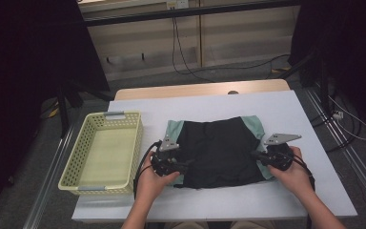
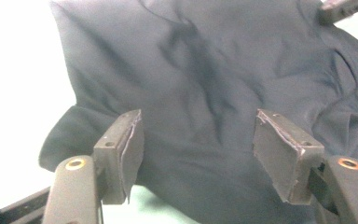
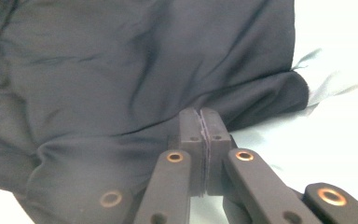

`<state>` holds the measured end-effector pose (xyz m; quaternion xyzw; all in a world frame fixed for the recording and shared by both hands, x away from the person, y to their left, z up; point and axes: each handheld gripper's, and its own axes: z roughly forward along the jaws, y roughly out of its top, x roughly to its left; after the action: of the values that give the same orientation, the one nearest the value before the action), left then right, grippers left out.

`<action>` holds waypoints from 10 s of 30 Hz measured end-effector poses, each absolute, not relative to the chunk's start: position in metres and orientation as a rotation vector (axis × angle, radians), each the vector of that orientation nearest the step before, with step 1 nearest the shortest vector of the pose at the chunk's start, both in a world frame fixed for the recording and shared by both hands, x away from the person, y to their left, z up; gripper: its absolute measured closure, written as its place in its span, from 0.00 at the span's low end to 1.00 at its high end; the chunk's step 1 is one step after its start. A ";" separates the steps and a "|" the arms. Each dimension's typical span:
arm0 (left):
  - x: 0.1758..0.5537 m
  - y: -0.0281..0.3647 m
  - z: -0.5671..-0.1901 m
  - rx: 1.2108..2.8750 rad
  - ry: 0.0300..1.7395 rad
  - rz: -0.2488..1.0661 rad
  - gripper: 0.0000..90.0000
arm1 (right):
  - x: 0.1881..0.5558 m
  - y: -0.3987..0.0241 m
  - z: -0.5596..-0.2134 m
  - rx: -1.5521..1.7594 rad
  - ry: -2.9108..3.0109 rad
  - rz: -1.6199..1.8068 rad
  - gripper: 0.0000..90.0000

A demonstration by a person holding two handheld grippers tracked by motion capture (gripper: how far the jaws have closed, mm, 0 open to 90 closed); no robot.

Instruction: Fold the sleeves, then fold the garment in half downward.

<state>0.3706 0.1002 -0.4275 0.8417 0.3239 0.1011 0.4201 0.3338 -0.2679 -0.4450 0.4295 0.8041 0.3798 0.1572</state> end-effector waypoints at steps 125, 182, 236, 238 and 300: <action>0.412 0.152 -0.398 1.963 1.013 0.370 0.18 | 0.325 -0.065 -0.453 0.806 2.465 1.277 0.24; 0.411 0.156 -0.397 1.960 1.008 0.361 0.17 | 0.329 -0.042 -0.463 0.738 2.545 1.169 0.37; 0.414 0.154 -0.395 1.937 1.032 0.385 0.17 | 0.333 -0.058 -0.457 0.783 2.493 1.192 0.91; 0.415 0.154 -0.395 1.934 1.039 0.387 0.17 | 0.330 -0.060 -0.454 0.755 2.499 1.207 0.92; 0.425 0.127 -0.452 1.979 1.218 0.276 0.58 | 0.292 -0.080 -0.455 0.632 2.563 1.303 0.91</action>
<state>0.4252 0.1274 -0.4525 0.7787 0.4792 0.1085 0.3902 0.2925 -0.0802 -0.4551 0.2136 0.8664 0.4404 0.0990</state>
